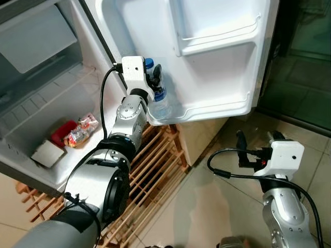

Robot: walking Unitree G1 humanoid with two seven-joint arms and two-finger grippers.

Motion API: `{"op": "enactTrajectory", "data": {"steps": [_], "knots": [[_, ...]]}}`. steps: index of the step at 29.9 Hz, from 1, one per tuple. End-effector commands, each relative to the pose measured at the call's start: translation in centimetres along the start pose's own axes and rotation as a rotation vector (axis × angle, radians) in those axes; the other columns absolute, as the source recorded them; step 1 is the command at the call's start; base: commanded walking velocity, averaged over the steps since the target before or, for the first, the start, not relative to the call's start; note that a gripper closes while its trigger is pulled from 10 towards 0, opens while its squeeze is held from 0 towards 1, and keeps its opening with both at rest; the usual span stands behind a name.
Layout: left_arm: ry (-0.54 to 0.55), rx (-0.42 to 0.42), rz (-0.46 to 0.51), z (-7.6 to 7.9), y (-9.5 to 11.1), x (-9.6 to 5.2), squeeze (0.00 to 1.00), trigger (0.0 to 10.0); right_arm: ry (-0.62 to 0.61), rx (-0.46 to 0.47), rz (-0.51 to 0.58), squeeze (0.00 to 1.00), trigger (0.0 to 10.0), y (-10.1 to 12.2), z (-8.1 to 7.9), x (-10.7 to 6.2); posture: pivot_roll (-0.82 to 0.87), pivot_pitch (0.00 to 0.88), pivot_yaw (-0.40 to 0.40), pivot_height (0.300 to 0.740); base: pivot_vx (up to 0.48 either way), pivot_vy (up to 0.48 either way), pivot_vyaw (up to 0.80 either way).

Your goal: Restocking fridge

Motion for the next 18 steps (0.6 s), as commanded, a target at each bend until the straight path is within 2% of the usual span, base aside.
{"op": "enactTrajectory", "data": {"steps": [1, 4, 7, 11, 12, 14, 18], "knots": [[0.082, -0.067, -0.142, -1.6, -3.3, -1.2, 1.00, 10.0, 0.025, 0.015, -0.003, 0.00, 10.0, 0.2, -0.5, 0.2, -0.31, 0.082, 0.205, 0.740, 0.000, 0.000, 0.00], [0.107, -0.112, -0.143, -1.6, -3.1, -1.1, 1.00, 10.0, 0.036, 0.015, -0.011, 0.00, 10.0, 0.1, -0.5, 0.4, -0.31, 0.078, 0.193, 0.740, 0.000, 0.000, 0.00], [0.105, -0.106, -0.129, -1.6, -2.7, -0.9, 1.00, 10.0, 0.043, 0.014, -0.015, 0.00, 10.0, 0.0, -0.6, 0.5, -0.31, 0.078, 0.189, 0.740, 0.000, 0.000, 0.00], [0.015, -0.005, 0.011, -0.2, 0.2, 0.0, 1.00, 10.0, 0.054, 0.014, -0.027, 0.00, 10.0, -0.2, -0.7, 0.6, -0.30, 0.074, 0.177, 0.740, 0.000, 0.000, 0.00], [0.015, -0.005, 0.011, -0.2, 0.2, 0.0, 1.00, 10.0, 0.054, 0.014, -0.027, 0.00, 10.0, -0.2, -0.7, 0.6, -0.30, 0.074, 0.177, 0.740, 0.000, 0.000, 0.00], [-0.049, 0.045, 0.108, 0.5, 2.1, 0.3, 1.00, 10.0, 0.058, 0.014, -0.034, 0.00, 10.0, -0.3, -0.6, 0.6, -0.30, 0.068, 0.166, 0.740, 0.000, 0.000, 0.00], [-0.094, 0.111, 0.191, 0.2, 3.9, 0.1, 1.00, 10.0, 0.065, 0.011, -0.049, 0.00, 10.0, -0.6, -0.6, 0.5, -0.29, 0.059, 0.151, 0.740, 0.000, 0.000, 0.00]]}}
Point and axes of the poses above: a point about 5 cm out from each wrist's last joint towards the gripper, its own x axis pointing out of the wrist towards the gripper, its own y axis along the axis of the wrist's last joint, z = x × y, the point moved 2 cm from there along x, pointing out of the wrist towards the gripper, and after that the axes turned 8 degrees about x, right-handed, at the moved point
